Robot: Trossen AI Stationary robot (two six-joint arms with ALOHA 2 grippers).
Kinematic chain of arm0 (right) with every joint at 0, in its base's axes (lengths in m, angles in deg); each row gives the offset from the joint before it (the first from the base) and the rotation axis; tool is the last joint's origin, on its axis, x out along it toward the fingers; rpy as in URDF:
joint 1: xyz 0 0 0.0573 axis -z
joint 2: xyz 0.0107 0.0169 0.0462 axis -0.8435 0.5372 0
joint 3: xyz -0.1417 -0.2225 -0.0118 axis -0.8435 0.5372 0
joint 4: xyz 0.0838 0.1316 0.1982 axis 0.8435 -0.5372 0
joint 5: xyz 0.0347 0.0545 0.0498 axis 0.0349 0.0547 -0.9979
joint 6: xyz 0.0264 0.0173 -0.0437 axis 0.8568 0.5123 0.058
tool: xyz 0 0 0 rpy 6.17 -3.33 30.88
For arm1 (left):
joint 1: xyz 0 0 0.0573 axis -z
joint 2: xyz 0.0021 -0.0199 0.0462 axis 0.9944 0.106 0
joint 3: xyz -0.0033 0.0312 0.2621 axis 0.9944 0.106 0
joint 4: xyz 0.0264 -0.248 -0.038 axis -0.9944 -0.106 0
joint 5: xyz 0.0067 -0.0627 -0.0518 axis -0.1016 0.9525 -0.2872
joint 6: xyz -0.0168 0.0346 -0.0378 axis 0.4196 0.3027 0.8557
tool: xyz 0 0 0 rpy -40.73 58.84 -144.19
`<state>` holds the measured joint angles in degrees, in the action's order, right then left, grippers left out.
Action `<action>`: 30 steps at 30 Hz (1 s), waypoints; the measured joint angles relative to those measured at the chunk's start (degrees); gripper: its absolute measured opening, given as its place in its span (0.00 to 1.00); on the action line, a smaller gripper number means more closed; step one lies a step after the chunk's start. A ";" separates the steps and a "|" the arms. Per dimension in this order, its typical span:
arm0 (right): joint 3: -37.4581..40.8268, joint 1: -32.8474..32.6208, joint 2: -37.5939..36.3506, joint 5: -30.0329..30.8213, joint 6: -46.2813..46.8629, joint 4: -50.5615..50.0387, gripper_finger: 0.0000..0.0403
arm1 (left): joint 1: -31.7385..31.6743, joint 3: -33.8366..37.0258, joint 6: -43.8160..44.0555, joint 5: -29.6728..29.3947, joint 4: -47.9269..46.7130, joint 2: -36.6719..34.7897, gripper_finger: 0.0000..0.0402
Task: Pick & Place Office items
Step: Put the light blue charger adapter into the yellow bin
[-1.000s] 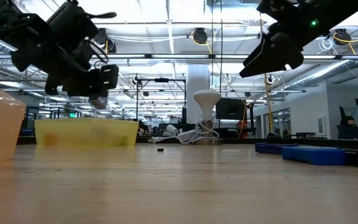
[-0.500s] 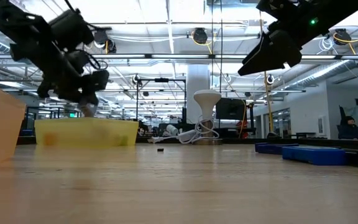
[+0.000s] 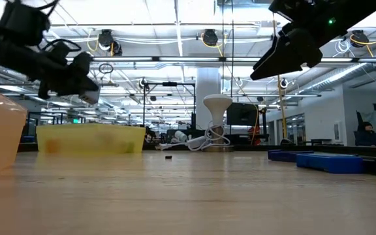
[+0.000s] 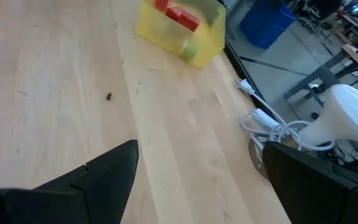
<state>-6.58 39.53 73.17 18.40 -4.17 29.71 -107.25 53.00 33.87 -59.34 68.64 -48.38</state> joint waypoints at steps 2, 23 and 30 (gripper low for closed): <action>0.00 -0.02 0.00 -0.66 0.12 0.08 0.82 | -1.36 3.38 1.24 3.17 4.45 -1.78 0.30; 0.02 0.77 0.00 -1.80 -2.00 3.53 0.82 | -4.72 6.77 11.34 -2.44 2.60 -1.26 0.33; 0.02 0.77 0.00 -1.80 -2.54 3.53 0.82 | -5.22 6.74 15.32 -3.01 -0.21 -1.14 0.39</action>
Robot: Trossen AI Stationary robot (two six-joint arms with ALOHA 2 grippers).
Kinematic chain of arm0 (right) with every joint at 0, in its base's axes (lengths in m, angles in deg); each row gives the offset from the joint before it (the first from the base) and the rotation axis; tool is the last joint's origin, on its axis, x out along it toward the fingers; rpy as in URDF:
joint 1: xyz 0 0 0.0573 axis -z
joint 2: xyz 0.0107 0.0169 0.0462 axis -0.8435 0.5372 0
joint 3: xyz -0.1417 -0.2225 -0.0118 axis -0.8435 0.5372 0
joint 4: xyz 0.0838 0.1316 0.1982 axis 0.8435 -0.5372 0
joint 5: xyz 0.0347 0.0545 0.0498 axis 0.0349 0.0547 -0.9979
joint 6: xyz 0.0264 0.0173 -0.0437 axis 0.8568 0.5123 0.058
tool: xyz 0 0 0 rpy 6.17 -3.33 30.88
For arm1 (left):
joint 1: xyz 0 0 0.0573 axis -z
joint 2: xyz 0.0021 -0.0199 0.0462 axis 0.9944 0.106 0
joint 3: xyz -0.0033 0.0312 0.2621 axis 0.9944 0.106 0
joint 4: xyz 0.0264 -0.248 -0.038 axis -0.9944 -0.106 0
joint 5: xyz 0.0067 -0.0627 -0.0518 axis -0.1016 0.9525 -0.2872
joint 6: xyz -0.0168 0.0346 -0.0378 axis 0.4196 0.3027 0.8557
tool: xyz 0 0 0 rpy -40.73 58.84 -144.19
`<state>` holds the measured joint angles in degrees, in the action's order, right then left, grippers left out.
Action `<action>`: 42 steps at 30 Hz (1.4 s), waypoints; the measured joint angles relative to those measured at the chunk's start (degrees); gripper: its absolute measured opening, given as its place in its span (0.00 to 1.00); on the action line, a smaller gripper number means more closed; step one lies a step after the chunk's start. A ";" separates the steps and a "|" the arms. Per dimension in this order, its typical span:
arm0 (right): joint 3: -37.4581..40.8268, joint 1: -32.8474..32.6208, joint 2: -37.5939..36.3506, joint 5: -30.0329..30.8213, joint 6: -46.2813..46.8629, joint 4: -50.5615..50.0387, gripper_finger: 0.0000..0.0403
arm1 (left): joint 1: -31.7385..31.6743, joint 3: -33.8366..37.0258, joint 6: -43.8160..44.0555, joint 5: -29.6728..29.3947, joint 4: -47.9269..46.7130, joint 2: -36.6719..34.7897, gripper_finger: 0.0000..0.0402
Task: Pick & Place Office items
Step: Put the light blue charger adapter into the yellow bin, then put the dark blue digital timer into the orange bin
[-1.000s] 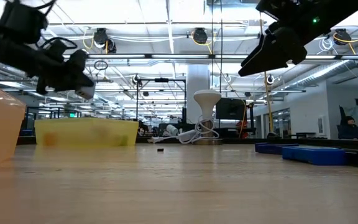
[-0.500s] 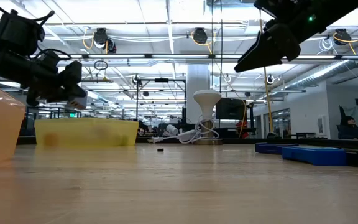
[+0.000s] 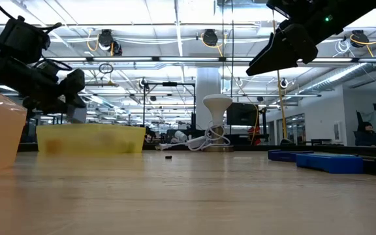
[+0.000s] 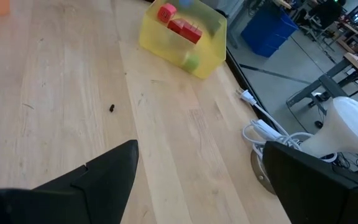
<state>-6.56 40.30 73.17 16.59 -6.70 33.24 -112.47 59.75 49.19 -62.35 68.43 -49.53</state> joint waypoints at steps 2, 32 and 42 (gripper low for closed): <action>0.00 0.00 0.00 0.00 0.00 0.00 0.82 | 0.02 -0.02 0.00 -0.42 -0.16 0.14 0.40; 0.00 -0.52 -0.85 -17.93 1.62 -0.58 0.82 | 9.14 -0.07 -5.67 45.07 27.81 0.10 0.58; 0.00 -0.52 -0.87 -42.79 8.72 -0.95 0.82 | 27.62 -0.07 -16.58 39.29 31.08 2.16 0.57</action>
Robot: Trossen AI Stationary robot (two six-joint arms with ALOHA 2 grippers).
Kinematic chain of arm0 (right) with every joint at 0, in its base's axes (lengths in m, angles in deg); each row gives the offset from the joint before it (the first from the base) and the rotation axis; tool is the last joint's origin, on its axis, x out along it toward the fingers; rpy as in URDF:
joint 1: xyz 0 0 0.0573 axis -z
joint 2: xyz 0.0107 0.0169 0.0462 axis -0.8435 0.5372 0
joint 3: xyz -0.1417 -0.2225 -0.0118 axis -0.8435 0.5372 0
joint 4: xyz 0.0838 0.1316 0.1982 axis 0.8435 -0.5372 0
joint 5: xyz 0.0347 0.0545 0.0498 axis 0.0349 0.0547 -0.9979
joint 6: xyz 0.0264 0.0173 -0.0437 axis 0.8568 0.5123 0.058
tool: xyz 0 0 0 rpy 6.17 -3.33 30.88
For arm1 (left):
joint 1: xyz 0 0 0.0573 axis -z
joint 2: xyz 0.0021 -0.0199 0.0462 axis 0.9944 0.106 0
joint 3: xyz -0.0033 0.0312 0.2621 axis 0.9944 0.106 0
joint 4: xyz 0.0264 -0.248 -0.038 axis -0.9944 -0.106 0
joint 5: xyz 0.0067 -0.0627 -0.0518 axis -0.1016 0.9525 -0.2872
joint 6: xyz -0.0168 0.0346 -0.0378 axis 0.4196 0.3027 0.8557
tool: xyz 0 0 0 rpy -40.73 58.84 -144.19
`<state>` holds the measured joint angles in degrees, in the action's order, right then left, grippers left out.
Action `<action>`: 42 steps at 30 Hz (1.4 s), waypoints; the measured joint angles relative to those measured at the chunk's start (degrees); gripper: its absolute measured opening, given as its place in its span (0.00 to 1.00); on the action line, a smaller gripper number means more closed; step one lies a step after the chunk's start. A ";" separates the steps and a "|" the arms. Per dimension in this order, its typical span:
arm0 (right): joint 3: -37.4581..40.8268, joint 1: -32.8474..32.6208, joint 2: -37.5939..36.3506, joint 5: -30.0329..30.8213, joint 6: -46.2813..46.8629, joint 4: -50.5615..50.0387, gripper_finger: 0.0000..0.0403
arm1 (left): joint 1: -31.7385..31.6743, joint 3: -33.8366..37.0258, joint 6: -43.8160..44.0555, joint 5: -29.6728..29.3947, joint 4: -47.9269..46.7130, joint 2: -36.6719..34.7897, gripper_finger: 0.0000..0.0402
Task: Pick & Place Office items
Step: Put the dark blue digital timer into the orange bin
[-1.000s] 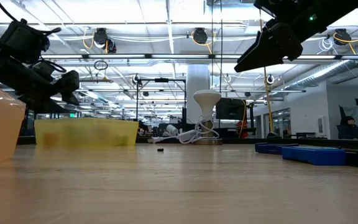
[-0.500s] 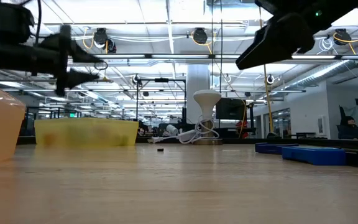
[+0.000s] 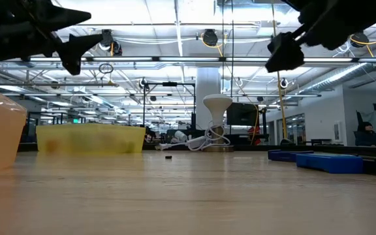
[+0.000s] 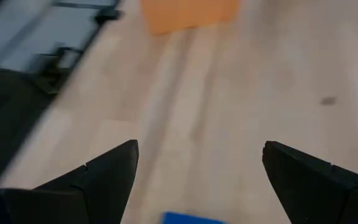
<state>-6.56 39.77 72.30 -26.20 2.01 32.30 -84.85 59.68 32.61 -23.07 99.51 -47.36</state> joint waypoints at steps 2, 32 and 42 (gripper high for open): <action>0.40 0.00 0.00 -4.29 1.98 0.30 0.82 | 2.98 0.02 -2.78 -3.61 2.28 1.47 0.57; 5.05 0.06 16.45 23.43 32.92 -11.43 0.82 | 3.48 -37.62 -18.29 -24.72 -23.02 44.25 0.57; 5.18 0.52 15.15 21.44 33.57 -11.69 0.70 | 1.28 -37.64 -18.35 -24.74 -21.57 44.29 0.57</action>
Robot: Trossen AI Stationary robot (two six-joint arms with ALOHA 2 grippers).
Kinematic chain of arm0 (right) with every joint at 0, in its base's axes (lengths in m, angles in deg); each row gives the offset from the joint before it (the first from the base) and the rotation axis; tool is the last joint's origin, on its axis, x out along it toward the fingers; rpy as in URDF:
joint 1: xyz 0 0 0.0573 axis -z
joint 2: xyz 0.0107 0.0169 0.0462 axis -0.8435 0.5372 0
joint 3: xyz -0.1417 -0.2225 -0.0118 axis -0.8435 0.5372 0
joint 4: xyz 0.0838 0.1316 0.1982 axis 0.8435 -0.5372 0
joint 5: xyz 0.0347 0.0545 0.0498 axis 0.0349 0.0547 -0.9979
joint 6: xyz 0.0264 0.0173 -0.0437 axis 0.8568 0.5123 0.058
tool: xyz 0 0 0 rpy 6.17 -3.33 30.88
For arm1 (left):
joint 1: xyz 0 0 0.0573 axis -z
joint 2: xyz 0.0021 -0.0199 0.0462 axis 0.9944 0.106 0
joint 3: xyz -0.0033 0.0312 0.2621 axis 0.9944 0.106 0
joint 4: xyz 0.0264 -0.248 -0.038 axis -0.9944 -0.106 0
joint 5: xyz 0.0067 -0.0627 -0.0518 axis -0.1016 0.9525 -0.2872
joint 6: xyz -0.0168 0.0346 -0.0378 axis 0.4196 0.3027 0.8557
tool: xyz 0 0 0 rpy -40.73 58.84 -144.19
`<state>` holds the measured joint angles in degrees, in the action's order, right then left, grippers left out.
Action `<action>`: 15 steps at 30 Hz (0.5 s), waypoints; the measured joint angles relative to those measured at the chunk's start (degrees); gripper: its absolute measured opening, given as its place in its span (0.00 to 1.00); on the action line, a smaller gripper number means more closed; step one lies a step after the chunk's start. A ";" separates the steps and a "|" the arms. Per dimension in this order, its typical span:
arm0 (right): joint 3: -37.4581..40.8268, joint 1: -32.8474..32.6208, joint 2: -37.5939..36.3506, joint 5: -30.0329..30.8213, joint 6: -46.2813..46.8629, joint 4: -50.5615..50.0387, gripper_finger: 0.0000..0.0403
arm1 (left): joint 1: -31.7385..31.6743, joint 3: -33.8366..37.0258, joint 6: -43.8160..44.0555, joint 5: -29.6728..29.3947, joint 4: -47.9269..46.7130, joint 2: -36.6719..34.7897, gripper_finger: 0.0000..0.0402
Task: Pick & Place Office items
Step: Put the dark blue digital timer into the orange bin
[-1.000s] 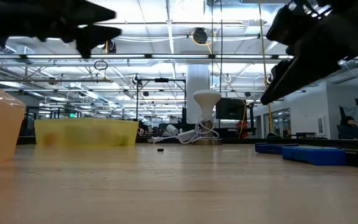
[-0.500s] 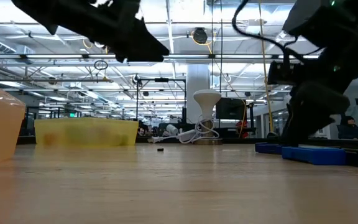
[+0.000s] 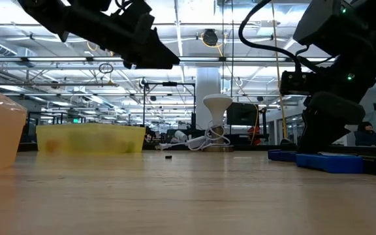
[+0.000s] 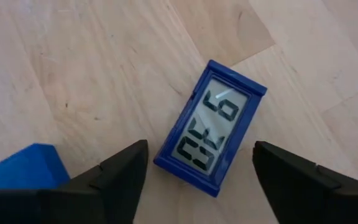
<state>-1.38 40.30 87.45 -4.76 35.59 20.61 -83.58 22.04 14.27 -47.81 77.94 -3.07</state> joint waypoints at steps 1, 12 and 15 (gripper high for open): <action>0.01 0.00 -0.06 -0.01 -0.01 -0.08 0.68 | 0.00 0.00 0.00 0.00 0.10 0.00 0.57; 0.02 0.15 -0.07 -1.06 -2.14 0.12 0.42 | 0.00 0.00 0.04 0.00 0.19 0.00 0.57; 0.02 0.44 -0.12 -0.99 -2.96 0.17 0.40 | 0.00 0.00 0.04 0.00 0.19 0.00 0.57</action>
<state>-1.36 40.74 87.34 -5.75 32.63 20.78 -83.58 22.04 14.31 -47.81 78.13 -3.07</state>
